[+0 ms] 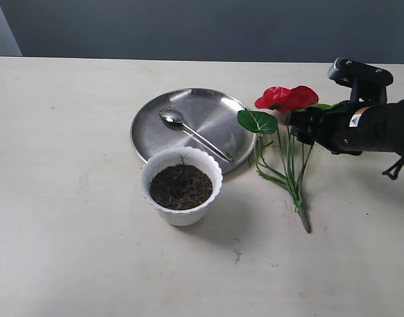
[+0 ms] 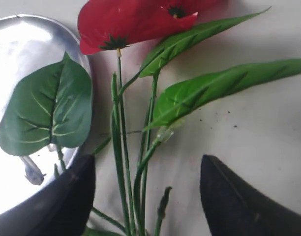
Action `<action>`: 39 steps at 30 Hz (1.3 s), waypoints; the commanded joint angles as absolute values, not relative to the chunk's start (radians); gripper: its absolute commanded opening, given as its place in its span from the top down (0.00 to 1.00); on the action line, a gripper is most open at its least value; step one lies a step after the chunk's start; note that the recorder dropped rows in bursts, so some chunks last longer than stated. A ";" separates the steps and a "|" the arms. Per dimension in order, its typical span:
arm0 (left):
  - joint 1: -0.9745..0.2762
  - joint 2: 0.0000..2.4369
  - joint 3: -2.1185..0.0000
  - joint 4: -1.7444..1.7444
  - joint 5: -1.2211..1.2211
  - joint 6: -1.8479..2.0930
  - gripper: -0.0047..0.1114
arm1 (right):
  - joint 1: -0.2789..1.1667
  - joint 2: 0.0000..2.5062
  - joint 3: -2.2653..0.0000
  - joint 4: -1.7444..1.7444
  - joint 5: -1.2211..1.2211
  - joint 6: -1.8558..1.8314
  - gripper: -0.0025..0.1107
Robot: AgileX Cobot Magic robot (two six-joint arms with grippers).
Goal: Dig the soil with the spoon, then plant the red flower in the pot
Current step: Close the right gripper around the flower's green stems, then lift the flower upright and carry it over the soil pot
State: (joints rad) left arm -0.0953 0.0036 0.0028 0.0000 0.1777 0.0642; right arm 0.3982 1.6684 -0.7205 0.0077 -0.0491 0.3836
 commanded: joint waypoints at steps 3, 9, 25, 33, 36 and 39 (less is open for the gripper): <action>-0.102 0.000 0.000 0.000 0.164 0.064 0.96 | 0.410 1.757 -0.799 -0.027 -0.016 0.385 0.45; -0.102 0.000 0.000 0.000 0.164 0.064 0.96 | 0.449 1.839 -0.854 -0.034 0.000 0.385 0.45; -0.102 0.000 0.000 0.000 0.164 0.064 0.96 | 0.450 1.892 -0.872 -0.034 0.036 0.385 0.84; -0.102 0.000 0.000 0.000 0.164 0.064 0.96 | 0.450 1.837 -0.872 -0.043 0.055 0.385 0.98; -0.102 0.000 0.000 0.000 0.164 0.064 0.96 | 0.450 1.798 -0.872 -0.063 0.073 0.385 0.98; -0.102 0.000 0.000 0.000 0.164 0.064 0.96 | 0.450 1.740 -0.872 -0.086 0.092 0.385 0.98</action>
State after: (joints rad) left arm -0.0953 0.0036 0.0028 0.0000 0.1777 0.0642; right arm 0.4501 1.7977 -0.8684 -0.0578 0.0818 0.3843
